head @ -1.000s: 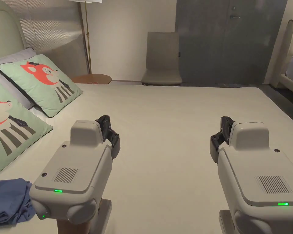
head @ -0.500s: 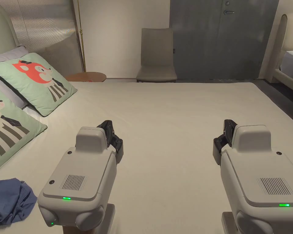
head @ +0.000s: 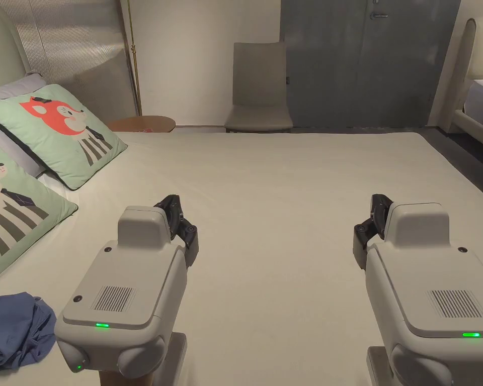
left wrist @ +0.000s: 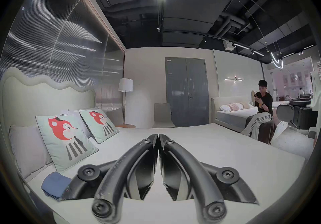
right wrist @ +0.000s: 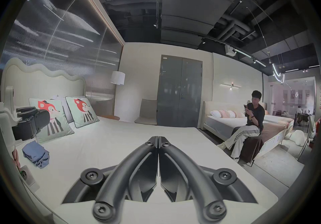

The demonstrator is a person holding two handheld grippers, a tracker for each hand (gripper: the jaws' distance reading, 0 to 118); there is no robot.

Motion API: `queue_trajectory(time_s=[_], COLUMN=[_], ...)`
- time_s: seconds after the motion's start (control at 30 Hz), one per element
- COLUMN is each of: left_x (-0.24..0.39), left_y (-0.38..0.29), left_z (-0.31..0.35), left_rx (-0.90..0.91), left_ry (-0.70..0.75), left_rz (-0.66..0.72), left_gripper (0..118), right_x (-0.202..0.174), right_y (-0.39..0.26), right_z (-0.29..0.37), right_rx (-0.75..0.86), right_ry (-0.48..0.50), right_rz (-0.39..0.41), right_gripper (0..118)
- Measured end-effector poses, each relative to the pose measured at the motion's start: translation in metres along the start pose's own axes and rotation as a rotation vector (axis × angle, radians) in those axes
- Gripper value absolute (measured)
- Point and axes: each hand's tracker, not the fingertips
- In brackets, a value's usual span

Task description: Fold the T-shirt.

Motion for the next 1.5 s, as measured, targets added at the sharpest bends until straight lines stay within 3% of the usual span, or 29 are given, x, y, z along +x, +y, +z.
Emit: queue_trajectory(time_s=[0.73, 0.8, 0.87, 0.9, 0.93, 1.0, 1.03, 1.1, 1.5], left_x=[-0.007, -0.007, -0.008, -0.008, -0.009, -0.009, -0.009, -0.01, -0.012], left_y=[-0.004, -0.003, -0.002, -0.001, 0.0, 0.0, 0.001, 0.002, 0.001], left_z=[-0.004, -0.005, -0.004, -0.004, -0.005, -0.006, -0.005, -0.005, -0.005], left_rx=[-0.005, -0.007, -0.014, -0.014, -0.014, -0.012, 0.004, 0.014, 0.005], left_ry=[0.016, 0.013, -0.001, -0.004, -0.008, -0.007, -0.01, 0.004, 0.016], left_rz=[-0.001, -0.003, 0.002, 0.009, 0.013, 0.019, 0.025, 0.015, 0.012], left_gripper=[0, 6, 37, 58, 85, 112, 111, 111, 111], right_x=[0.0, 0.0, 0.001, 0.002, 0.003, 0.004, 0.005, 0.006, 0.011], right_y=[-0.004, -0.004, -0.004, -0.005, -0.005, -0.006, -0.007, -0.008, -0.008], right_z=[-0.003, -0.003, -0.005, -0.005, -0.005, -0.007, -0.009, -0.009, -0.008], right_rx=[-0.011, -0.018, -0.026, -0.029, -0.034, -0.041, -0.041, -0.029, -0.026], right_ry=[-0.008, -0.015, -0.022, -0.022, -0.019, -0.02, -0.025, -0.037, -0.049], right_rz=[0.0, 0.003, 0.005, 0.001, -0.004, -0.017, -0.019, -0.02, -0.022], right_gripper=[1, 1, 19, 37, 63, 96, 110, 116, 117])
